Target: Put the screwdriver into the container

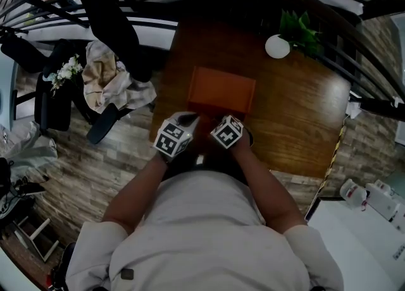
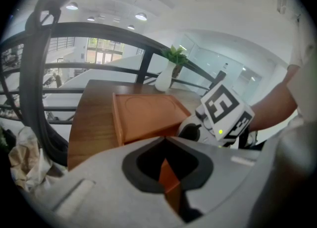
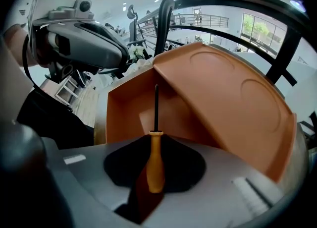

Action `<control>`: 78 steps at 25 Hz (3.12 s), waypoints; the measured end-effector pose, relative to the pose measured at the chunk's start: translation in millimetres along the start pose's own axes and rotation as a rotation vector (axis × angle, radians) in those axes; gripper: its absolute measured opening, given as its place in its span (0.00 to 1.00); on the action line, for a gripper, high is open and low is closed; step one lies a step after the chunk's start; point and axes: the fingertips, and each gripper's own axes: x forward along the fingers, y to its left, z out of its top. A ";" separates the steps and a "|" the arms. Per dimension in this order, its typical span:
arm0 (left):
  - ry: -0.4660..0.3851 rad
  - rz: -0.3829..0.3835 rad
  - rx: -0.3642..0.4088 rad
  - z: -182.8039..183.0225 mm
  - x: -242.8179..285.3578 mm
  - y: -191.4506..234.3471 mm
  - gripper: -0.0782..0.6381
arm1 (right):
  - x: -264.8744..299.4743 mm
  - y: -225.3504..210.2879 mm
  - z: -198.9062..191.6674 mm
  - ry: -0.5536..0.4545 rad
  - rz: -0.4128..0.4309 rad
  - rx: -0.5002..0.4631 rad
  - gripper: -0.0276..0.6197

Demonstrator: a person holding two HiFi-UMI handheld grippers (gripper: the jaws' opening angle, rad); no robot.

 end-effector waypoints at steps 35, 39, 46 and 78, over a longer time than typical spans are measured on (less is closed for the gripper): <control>-0.019 0.004 0.039 4.4 -38.8 -10.4 0.12 | -8.6 20.0 9.2 -0.078 -0.028 0.085 0.25; -0.031 -0.007 0.058 12.6 -53.2 -15.6 0.12 | -29.2 22.0 19.1 -0.140 -0.061 0.117 0.25; -0.066 -0.030 0.113 27.2 -82.4 -35.1 0.12 | -74.7 31.9 28.4 -0.231 -0.125 0.206 0.23; -0.198 -0.101 0.210 41.0 -160.4 -94.8 0.12 | -219.0 97.2 51.2 -0.609 -0.270 0.273 0.05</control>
